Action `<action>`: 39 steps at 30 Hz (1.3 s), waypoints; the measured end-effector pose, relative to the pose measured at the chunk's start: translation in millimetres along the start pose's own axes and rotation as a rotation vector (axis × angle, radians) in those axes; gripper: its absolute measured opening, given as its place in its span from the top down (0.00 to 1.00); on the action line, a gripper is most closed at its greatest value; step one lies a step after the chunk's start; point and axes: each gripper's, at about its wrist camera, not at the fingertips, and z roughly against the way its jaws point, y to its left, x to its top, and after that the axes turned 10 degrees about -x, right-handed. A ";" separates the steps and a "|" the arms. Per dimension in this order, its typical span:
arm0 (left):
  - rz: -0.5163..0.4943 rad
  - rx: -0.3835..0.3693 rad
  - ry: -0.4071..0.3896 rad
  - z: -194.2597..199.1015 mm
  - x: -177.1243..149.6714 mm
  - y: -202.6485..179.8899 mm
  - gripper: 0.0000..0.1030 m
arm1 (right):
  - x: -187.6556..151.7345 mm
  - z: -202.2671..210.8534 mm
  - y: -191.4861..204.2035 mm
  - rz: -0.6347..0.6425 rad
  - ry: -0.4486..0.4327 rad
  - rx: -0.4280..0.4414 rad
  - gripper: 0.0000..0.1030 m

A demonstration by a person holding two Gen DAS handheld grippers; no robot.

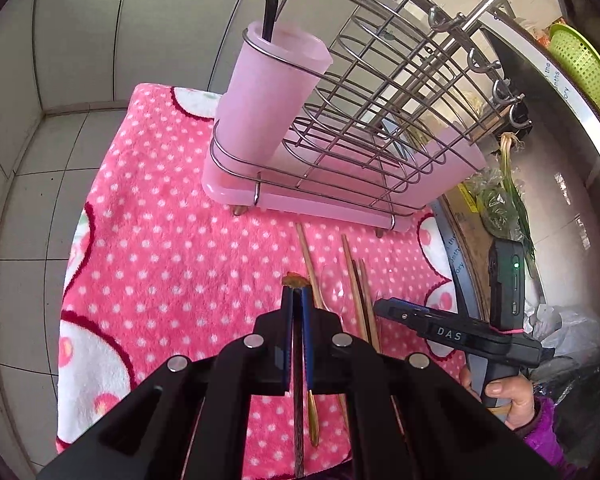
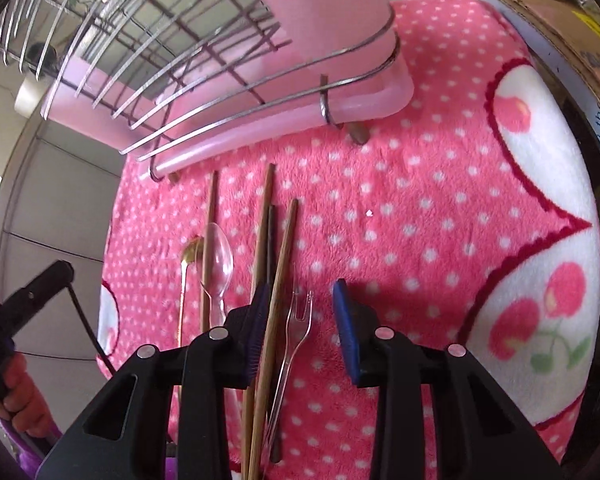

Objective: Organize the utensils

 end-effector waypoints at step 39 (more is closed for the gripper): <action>-0.061 0.035 -0.157 49.4 6.6 -10.2 0.96 | -13.7 110.8 -42.1 0.010 -0.448 -0.156 0.97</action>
